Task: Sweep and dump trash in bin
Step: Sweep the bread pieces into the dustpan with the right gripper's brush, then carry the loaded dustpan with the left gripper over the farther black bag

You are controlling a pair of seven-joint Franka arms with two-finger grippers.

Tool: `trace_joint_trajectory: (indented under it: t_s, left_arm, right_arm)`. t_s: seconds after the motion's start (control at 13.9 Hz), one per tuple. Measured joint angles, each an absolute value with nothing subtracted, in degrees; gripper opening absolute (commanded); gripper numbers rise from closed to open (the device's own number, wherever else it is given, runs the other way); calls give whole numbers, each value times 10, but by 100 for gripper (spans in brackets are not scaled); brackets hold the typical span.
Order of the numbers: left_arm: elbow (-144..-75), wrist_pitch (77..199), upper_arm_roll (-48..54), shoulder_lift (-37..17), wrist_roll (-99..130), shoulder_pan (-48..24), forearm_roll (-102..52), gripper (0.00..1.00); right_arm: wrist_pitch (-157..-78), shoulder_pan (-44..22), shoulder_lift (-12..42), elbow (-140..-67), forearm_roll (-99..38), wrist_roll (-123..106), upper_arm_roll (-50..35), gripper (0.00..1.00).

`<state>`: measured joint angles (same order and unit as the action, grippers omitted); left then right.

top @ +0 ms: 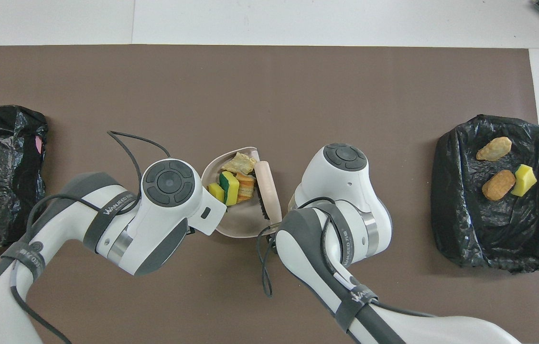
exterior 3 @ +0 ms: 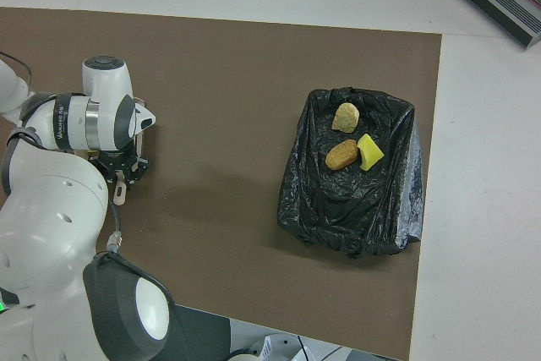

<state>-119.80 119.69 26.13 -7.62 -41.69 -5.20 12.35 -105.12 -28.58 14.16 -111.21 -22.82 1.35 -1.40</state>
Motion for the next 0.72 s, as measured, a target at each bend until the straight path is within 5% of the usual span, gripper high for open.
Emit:
trace_joint_trajectory:
  t_s: [0.72]
  left_arm:
    - [-1193,1193,224,-53,-531,-51,106,0]
  right_arm:
    - [-927,-281,36,-1098,-108,194,-10,0]
